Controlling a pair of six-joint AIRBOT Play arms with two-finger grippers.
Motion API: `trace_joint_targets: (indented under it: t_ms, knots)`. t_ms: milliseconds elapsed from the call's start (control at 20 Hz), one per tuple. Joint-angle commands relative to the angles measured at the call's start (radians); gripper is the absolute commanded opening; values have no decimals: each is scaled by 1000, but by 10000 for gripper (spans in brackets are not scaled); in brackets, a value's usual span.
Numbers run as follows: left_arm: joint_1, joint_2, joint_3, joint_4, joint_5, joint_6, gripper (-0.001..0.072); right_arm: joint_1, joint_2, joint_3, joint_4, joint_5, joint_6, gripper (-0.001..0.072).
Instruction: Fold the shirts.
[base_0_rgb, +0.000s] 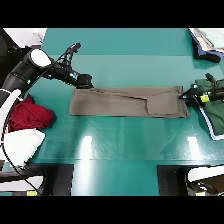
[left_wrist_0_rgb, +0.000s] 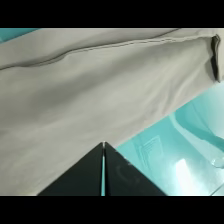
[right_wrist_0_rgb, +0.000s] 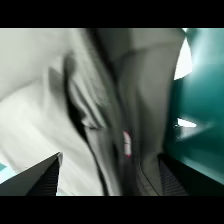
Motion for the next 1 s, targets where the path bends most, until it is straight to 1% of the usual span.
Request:
trace_joint_targets:
  t_ms: [0, 50, 150, 200, 250, 300, 500, 700, 950]
  knots:
    - [-7, 0, 1, 1, 4, -9, 26, 51, -72, 55, -4, 25, -6, 639]
    - [-7, 0, 1, 1, 4, -10, 26, 65, -84, 57, -4, 34, -6, 564]
    - [-7, 0, 1, 4, -1, -9, 26, 89, -93, 56, -7, 38, -7, 549]
    - [-7, 0, 0, 5, 0, -9, 26, 99, -89, 57, -23, 37, -7, 424]
    - [-7, -1, 0, 11, 2, -10, 25, 109, -80, 57, -50, 34, -14, 137]
    - [-7, -5, 0, 11, 3, -11, 25, 114, -66, 57, -60, 31, -29, 16]
    - [-17, -58, 1, 10, 26, -16, 24, 120, 75, 57, -46, 42, -31, 15]
    - [-105, -174, 59, -5, 152, -16, 24, 191, 223, 136, -44, 108, 79, 14]
    - [-217, -389, 257, -13, 168, -42, 24, 384, 259, 361, -44, 174, 204, 14]
